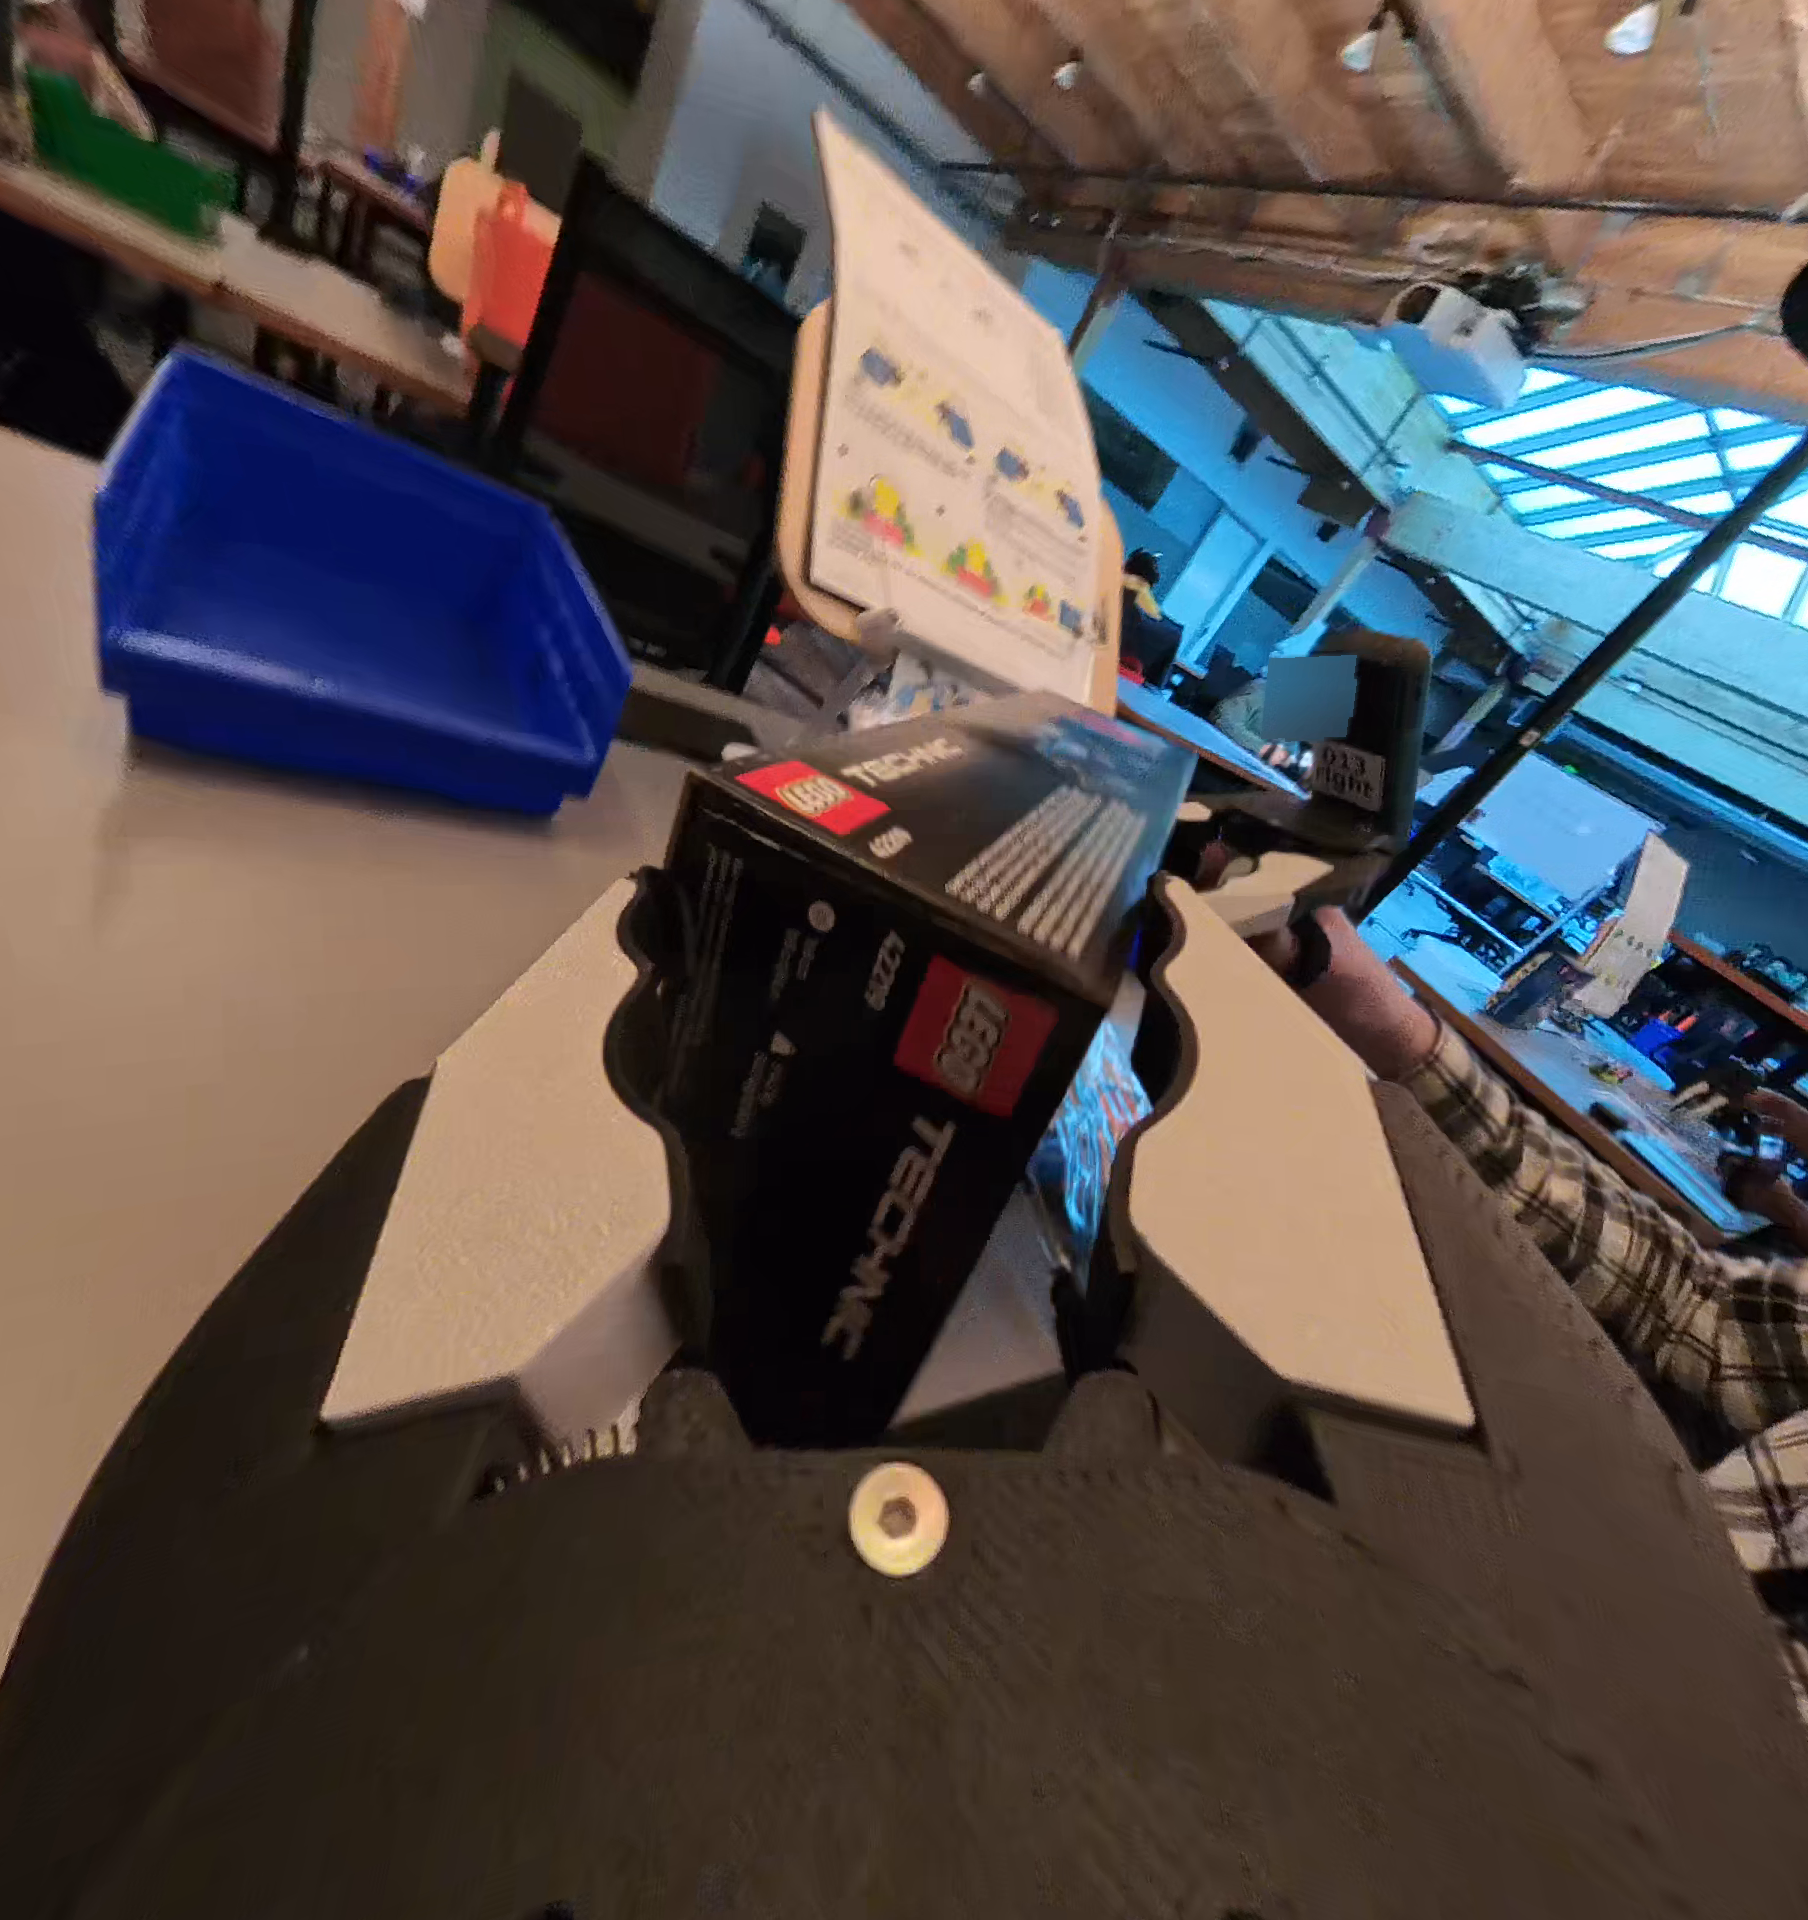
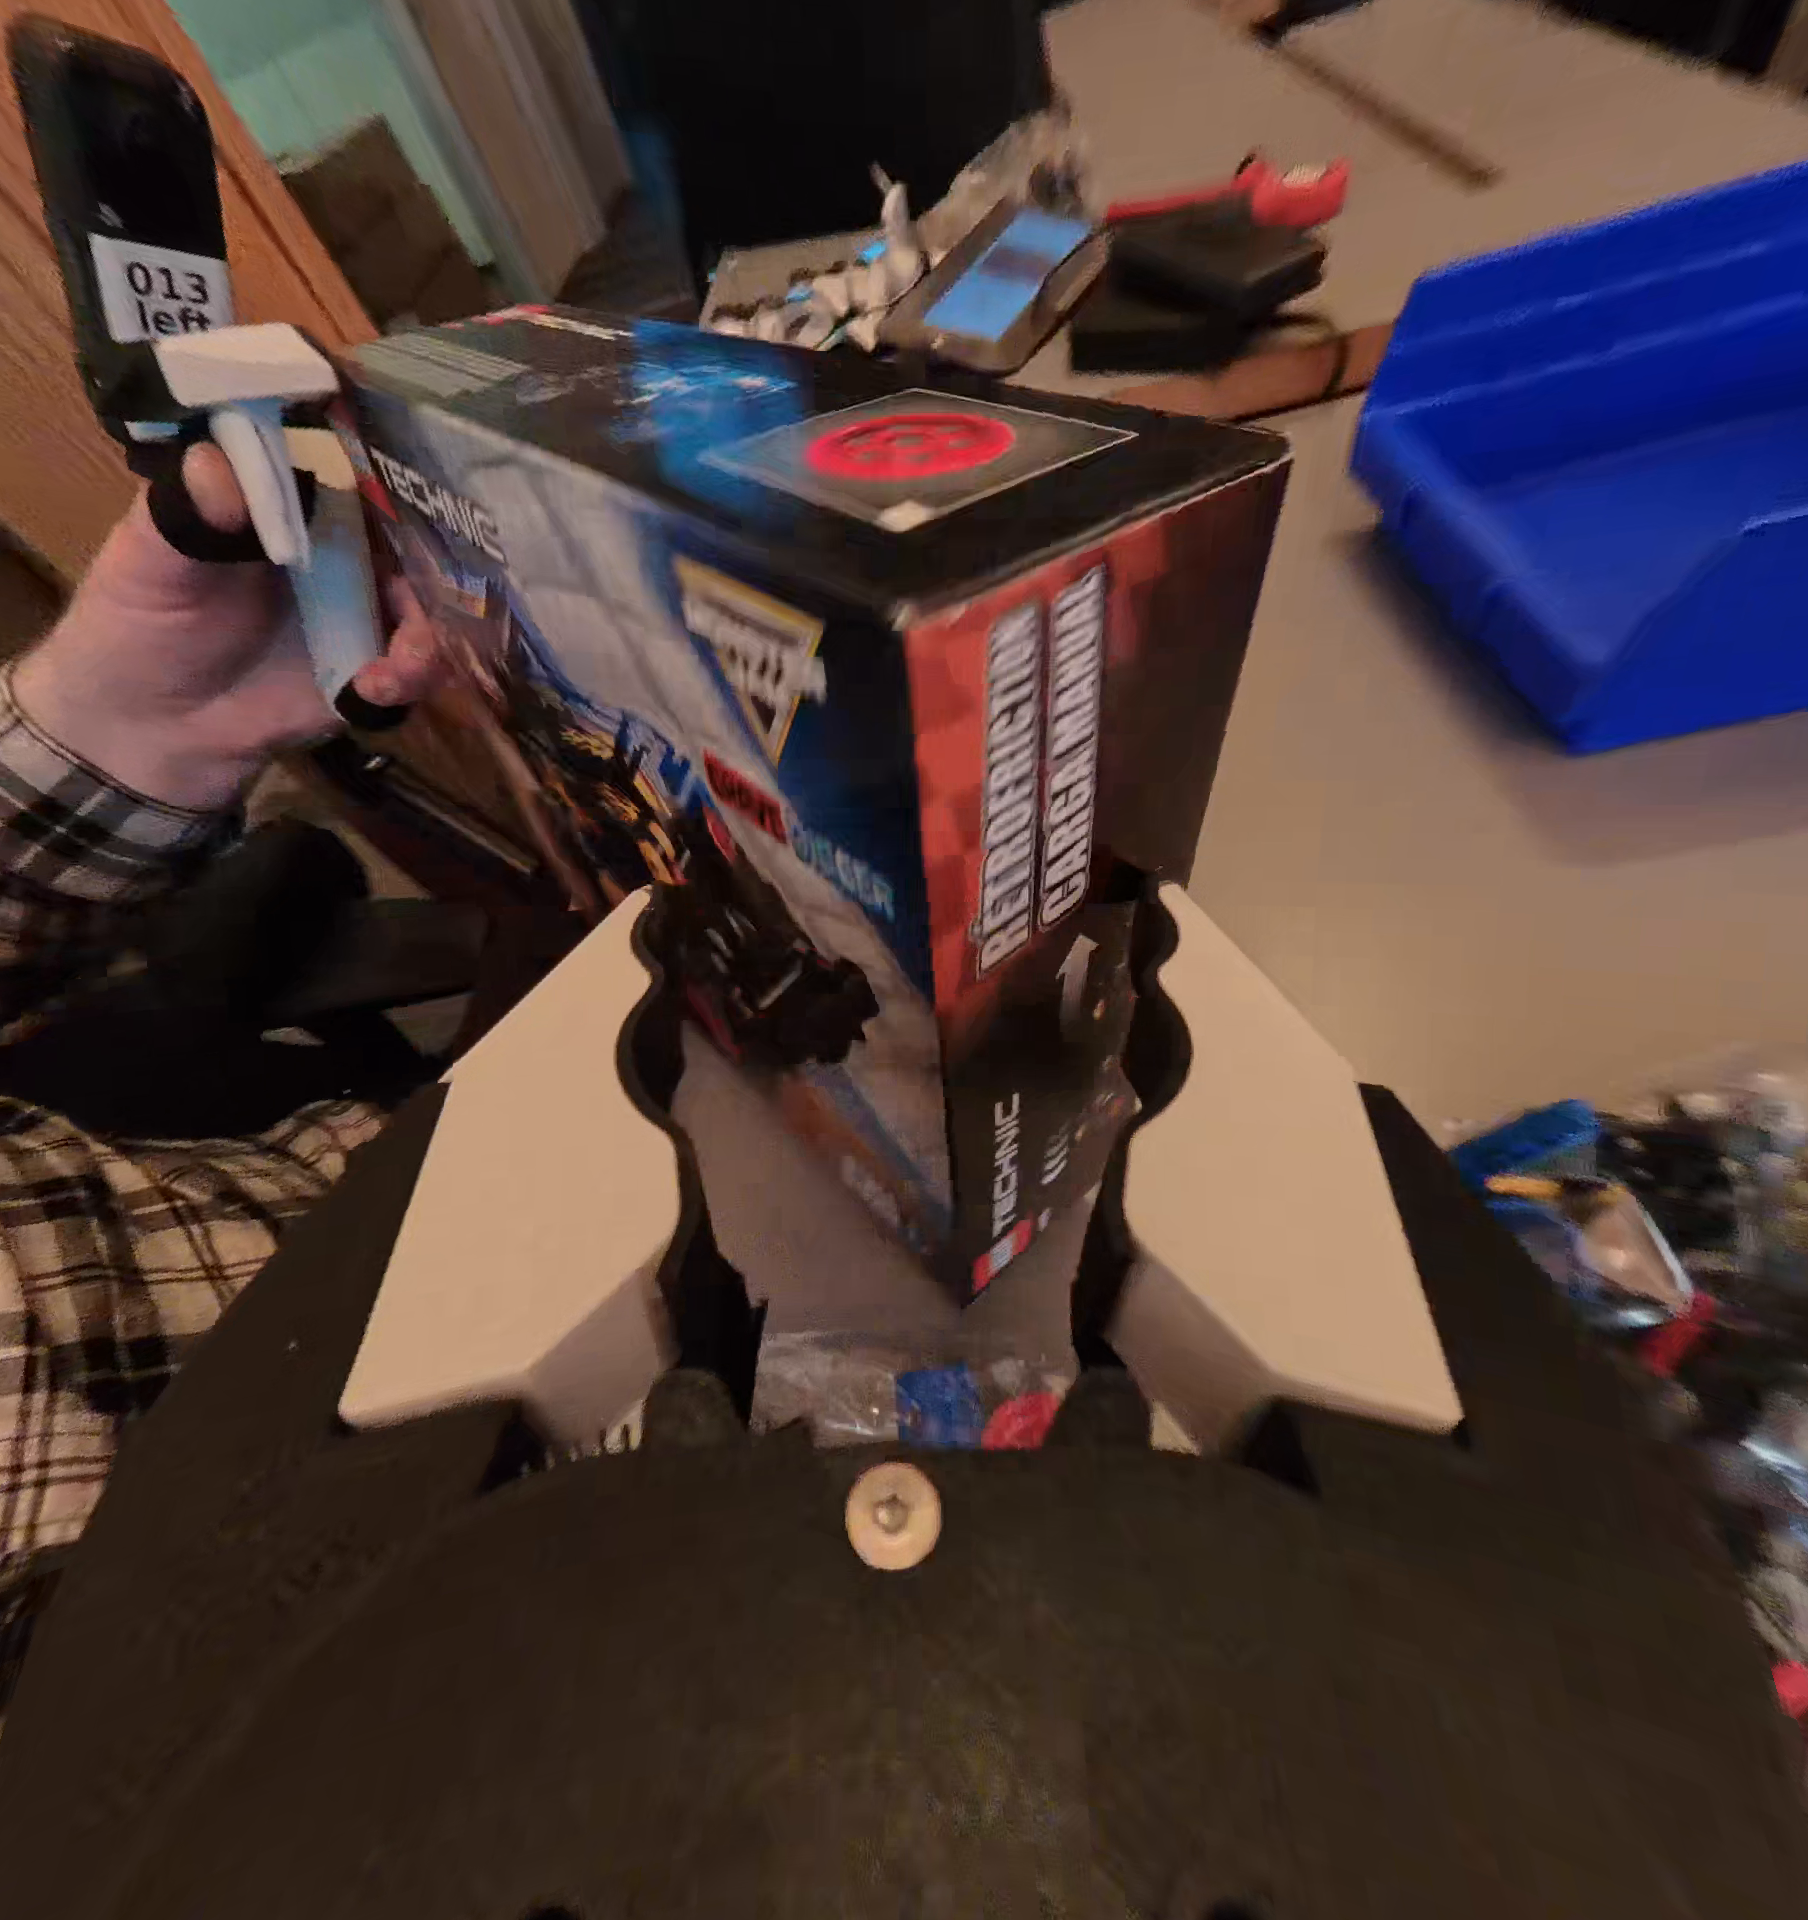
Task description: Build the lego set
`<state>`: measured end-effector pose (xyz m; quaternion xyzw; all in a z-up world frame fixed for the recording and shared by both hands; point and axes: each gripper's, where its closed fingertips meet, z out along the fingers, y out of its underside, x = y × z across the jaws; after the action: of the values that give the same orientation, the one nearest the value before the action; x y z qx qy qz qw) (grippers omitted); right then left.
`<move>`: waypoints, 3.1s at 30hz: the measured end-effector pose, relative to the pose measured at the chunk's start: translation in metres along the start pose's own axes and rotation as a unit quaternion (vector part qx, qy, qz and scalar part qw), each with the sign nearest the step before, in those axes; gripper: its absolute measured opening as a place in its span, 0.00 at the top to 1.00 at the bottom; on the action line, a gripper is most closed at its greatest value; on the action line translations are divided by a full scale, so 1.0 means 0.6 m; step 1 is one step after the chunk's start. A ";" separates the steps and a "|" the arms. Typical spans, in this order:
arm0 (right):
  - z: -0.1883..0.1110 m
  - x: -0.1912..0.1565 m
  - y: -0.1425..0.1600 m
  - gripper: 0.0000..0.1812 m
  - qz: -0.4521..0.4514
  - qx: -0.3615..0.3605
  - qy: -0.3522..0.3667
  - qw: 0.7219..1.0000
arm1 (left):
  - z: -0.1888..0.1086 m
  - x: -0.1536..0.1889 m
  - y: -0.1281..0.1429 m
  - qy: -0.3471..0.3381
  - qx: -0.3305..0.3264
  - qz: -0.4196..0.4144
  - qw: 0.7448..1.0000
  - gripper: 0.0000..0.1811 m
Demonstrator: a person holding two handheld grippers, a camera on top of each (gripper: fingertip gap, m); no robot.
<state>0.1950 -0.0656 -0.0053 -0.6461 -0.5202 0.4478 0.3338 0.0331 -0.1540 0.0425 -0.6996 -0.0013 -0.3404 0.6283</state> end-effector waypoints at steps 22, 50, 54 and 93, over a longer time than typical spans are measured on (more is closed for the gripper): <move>-0.541 -0.010 0.081 0.50 0.016 0.103 0.405 0.908 | 0.414 0.414 0.074 0.350 -0.109 0.037 0.930 0.58; -0.774 0.090 0.302 0.56 0.215 0.115 0.387 0.889 | 0.702 0.458 0.302 0.396 -0.297 -0.055 0.867 0.49; -0.841 0.122 0.288 0.54 0.204 0.091 0.419 0.880 | 0.693 0.450 0.292 0.392 -0.288 -0.026 0.873 0.47; -0.967 0.530 0.468 0.99 0.344 -0.065 0.520 0.779 | 0.695 0.500 0.392 0.465 -0.286 0.317 0.776 0.39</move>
<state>0.8551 0.1972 -0.1127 -0.9369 -0.0378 0.0938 0.3345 0.5625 0.0357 -0.0120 -0.5648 0.6102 -0.3901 0.3956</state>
